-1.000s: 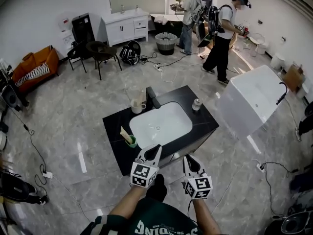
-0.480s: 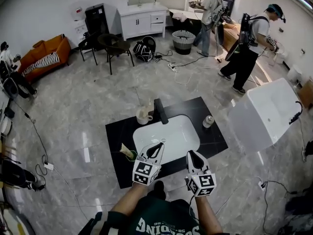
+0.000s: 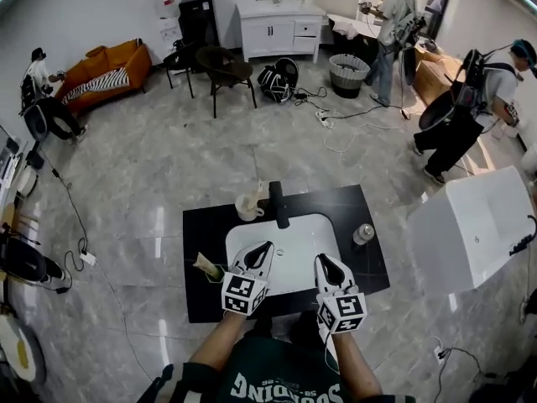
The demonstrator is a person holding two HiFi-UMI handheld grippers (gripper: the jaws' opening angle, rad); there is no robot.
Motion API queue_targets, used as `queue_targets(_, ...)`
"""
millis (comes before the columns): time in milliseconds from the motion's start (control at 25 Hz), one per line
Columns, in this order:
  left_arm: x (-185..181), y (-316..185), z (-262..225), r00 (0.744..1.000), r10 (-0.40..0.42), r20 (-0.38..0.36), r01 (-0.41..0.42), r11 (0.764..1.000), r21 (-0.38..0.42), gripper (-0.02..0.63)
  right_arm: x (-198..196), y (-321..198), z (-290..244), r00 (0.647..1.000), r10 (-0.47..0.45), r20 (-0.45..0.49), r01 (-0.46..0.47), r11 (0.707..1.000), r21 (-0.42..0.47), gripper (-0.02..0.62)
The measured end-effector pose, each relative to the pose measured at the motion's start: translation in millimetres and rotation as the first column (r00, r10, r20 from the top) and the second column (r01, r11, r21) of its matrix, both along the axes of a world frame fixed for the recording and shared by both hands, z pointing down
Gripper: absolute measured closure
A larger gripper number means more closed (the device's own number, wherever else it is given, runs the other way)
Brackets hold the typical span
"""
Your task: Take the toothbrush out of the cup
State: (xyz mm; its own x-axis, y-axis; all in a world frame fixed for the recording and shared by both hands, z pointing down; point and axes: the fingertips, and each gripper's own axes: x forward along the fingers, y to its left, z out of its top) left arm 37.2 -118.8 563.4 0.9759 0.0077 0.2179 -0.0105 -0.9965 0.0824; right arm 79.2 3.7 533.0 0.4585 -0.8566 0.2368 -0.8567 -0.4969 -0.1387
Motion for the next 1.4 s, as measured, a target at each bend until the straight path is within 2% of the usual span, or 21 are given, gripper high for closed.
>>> queue_targets(280, 18.4, 1.2, 0.5, 0.984, -0.172, 0.035, 0.172, 0.985, 0.001, 0.591, 43.4, -0.2, -11.1, 0.984, -0.178, -0.002, 0.178, 0.984, -0.006, 0.552)
queue_targets(600, 29.5, -15.8, 15.6, 0.959, -0.272, 0.079, 0.27, 0.962, 0.037, 0.587, 64.4, -7.3, 3.1, 0.965, -0.259, 0.039, 0.259, 0.966, -0.009, 0.552)
queue_targets(680, 37.3, -22.9, 21.8, 0.958, -0.275, 0.085, 0.273, 0.962, 0.03, 0.558, 68.9, -10.1, 3.2, 0.965, -0.26, 0.042, 0.261, 0.965, -0.009, 0.552)
queue_targets(800, 47.9, -42.8, 32.7, 0.954, -0.286, 0.094, 0.284, 0.958, 0.033, 0.479, 73.5, -16.2, 4.9, 0.967, -0.25, 0.048, 0.25, 0.968, -0.011, 0.552)
queue_targets(1080, 69.7, -93.5, 50.6, 0.942, -0.318, 0.11, 0.313, 0.948, 0.064, 0.445, 88.9, -37.3, 1.0, 0.973, -0.229, 0.02, 0.229, 0.973, -0.036, 0.552)
queue_targets(1400, 108.0, -124.4, 97.3, 0.937, -0.279, 0.212, 0.265, 0.96, 0.094, 0.428, 105.5, -27.4, 12.1, 0.991, -0.132, 0.032, 0.134, 0.988, -0.071, 0.552)
